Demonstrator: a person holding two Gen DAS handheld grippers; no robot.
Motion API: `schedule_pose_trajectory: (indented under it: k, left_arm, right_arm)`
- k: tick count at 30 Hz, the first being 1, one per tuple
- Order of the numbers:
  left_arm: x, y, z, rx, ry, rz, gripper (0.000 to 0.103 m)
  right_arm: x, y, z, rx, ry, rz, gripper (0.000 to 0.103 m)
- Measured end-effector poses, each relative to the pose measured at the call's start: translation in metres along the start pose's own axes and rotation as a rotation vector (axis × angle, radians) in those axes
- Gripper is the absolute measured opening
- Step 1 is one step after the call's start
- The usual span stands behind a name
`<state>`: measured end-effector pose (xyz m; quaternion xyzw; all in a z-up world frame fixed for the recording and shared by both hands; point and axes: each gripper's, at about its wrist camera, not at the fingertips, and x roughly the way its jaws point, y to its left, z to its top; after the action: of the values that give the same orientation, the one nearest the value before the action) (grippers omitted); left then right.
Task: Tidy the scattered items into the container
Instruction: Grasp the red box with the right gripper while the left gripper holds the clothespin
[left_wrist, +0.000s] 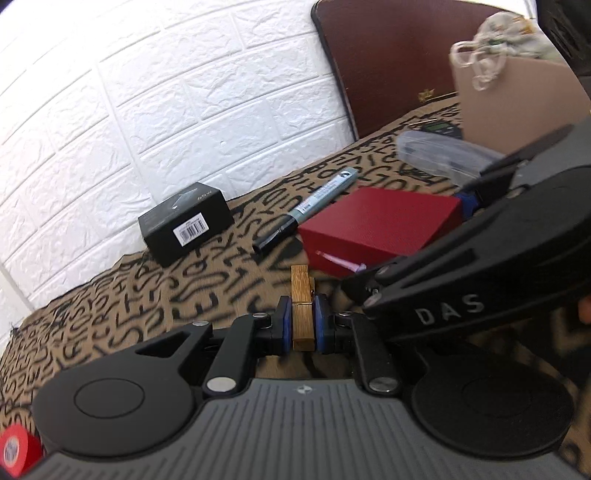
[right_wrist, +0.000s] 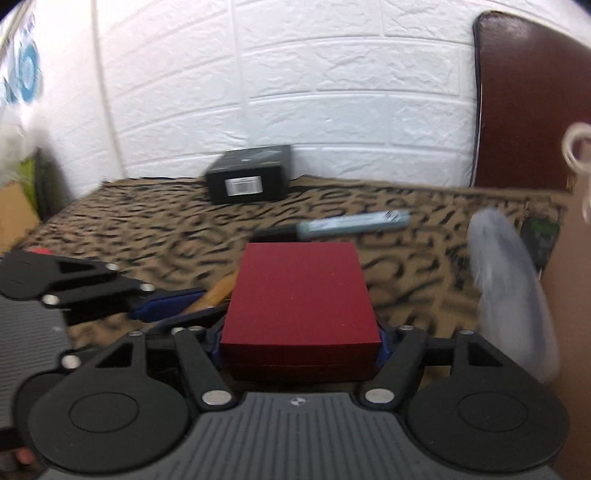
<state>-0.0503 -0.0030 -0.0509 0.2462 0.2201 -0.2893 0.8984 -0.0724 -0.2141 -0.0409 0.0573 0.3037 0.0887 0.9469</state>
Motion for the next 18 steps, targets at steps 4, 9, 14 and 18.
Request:
schedule_pose_trajectory:
  k: [4, 9, 14, 18]
  left_arm:
    - [-0.034, -0.001, -0.015, -0.070, -0.025, -0.045, 0.014]
    - [-0.066, -0.005, -0.022, -0.120, -0.060, -0.045, 0.014]
    - [-0.095, -0.003, -0.016, -0.149, -0.118, -0.039, 0.014]
    - [-0.115, -0.005, -0.007, -0.141, -0.167, -0.025, 0.014]
  right_arm:
    - [-0.028, 0.009, -0.020, 0.061, -0.012, 0.074, 0.070]
    - [-0.055, 0.022, -0.030, 0.069, -0.034, 0.117, 0.070]
    - [-0.083, 0.030, -0.027, 0.084, -0.089, 0.151, 0.070]
    - [-0.105, 0.035, -0.022, 0.074, -0.136, 0.157, 0.070]
